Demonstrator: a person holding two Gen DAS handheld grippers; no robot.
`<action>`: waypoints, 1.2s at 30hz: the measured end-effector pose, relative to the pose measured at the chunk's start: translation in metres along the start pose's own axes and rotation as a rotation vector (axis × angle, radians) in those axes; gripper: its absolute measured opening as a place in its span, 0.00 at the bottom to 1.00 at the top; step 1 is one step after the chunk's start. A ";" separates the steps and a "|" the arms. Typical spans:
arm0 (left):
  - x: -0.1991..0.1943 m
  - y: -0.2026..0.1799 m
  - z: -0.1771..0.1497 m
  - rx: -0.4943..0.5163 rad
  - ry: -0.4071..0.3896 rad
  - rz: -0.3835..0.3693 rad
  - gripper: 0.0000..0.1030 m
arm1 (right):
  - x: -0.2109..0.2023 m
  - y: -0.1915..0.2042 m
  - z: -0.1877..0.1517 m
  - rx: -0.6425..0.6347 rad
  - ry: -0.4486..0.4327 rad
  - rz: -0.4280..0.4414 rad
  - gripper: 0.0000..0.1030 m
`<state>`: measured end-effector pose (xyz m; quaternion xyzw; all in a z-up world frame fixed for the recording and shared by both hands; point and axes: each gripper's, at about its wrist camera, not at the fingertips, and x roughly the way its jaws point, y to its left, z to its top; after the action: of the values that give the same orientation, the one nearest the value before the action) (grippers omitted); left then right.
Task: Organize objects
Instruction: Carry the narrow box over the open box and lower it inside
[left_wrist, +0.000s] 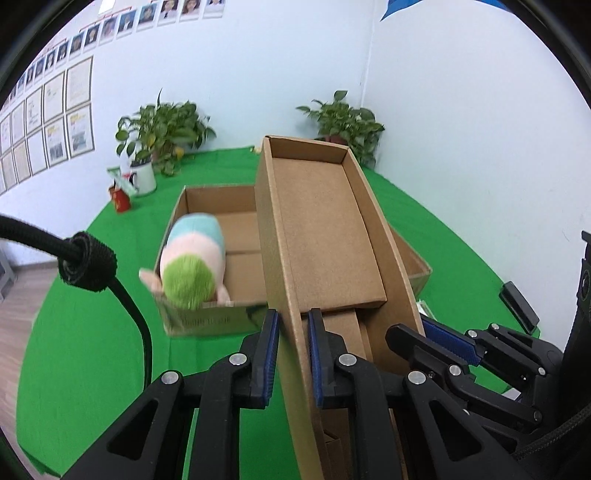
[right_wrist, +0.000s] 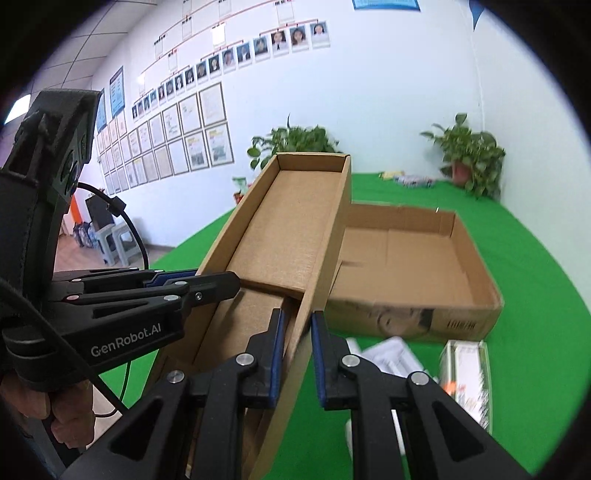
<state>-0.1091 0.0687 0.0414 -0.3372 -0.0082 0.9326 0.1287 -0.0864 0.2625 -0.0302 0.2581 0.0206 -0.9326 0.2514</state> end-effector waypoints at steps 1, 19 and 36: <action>0.000 -0.001 0.006 0.006 -0.007 0.002 0.12 | 0.001 -0.002 0.003 -0.002 -0.008 -0.005 0.13; 0.052 0.005 0.110 0.052 -0.047 0.020 0.11 | 0.051 -0.024 0.062 -0.014 -0.064 -0.058 0.12; 0.132 0.039 0.169 0.031 0.010 0.050 0.10 | 0.107 -0.035 0.094 -0.007 -0.011 -0.039 0.12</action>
<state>-0.3222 0.0755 0.0849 -0.3401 0.0154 0.9337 0.1107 -0.2265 0.2281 -0.0042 0.2516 0.0275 -0.9387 0.2341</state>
